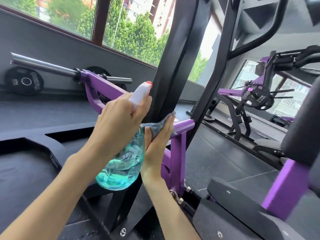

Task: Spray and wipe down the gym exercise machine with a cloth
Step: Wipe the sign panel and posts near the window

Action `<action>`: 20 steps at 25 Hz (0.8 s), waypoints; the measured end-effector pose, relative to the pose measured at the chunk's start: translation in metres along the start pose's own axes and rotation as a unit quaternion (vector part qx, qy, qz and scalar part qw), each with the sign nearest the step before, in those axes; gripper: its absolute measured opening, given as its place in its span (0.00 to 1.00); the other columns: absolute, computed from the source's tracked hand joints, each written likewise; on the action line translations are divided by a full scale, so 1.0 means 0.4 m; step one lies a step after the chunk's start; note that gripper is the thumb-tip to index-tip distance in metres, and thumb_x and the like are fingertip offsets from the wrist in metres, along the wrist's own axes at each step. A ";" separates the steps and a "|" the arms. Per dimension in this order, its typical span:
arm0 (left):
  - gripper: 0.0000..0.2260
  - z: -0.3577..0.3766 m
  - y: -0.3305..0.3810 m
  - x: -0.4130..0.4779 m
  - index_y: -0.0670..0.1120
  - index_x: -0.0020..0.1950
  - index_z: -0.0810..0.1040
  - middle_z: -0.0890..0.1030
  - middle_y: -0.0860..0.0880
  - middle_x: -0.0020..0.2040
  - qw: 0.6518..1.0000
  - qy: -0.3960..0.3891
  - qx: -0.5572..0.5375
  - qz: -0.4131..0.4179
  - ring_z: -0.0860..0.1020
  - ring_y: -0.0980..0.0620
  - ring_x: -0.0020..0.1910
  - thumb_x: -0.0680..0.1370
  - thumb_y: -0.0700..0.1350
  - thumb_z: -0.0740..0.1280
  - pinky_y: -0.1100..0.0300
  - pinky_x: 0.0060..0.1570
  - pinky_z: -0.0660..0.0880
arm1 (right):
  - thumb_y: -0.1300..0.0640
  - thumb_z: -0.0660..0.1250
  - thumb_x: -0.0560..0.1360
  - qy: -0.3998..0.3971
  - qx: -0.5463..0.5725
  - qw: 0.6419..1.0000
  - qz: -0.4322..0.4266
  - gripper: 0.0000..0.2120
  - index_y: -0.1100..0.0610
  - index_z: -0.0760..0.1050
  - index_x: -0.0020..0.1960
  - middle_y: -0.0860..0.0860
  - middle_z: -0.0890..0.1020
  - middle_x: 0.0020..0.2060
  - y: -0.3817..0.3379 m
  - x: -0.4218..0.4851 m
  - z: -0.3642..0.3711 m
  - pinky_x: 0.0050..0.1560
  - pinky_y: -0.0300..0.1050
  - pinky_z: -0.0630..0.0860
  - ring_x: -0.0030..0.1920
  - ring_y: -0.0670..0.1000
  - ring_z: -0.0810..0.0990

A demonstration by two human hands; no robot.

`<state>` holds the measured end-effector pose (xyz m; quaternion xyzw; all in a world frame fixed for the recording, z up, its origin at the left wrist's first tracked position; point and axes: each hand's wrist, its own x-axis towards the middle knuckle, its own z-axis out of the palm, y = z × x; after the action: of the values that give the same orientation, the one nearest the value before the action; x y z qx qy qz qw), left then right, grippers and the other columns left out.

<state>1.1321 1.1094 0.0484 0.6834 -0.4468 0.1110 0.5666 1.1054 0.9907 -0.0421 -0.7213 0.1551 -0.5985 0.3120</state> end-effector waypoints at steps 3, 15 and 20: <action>0.22 0.025 -0.011 -0.012 0.58 0.64 0.71 0.78 0.49 0.42 0.999 -0.031 -0.003 0.011 0.75 0.44 0.43 0.77 0.63 0.48 0.46 0.52 0.75 | 0.56 0.61 0.80 -0.030 0.033 0.996 0.079 0.22 0.50 0.63 0.72 0.46 0.71 0.67 0.083 -0.103 -0.067 0.67 0.43 0.70 0.66 0.39 0.71; 0.24 0.146 -0.030 -0.023 0.44 0.38 0.78 0.83 0.51 0.43 0.996 0.028 -0.081 0.010 0.73 0.51 0.54 0.77 0.61 0.54 0.49 0.55 0.71 | 0.62 0.54 0.82 -0.112 -0.184 0.976 0.019 0.12 0.67 0.73 0.56 0.60 0.77 0.50 0.377 0.263 -0.186 0.54 0.37 0.67 0.51 0.55 0.74; 0.26 0.142 -0.021 -0.017 0.40 0.33 0.75 0.77 0.49 0.32 0.999 0.048 0.022 0.013 0.72 0.48 0.41 0.77 0.59 0.53 0.57 0.43 0.61 | 0.59 0.50 0.83 -0.056 -0.190 0.965 0.172 0.16 0.67 0.69 0.63 0.63 0.74 0.61 0.495 0.406 -0.232 0.58 0.42 0.64 0.63 0.60 0.72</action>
<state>1.1140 1.0630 0.0193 0.6837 -0.4256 0.1610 0.5705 1.0842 0.7192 -0.0352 -0.7622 0.3696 -0.4542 0.2759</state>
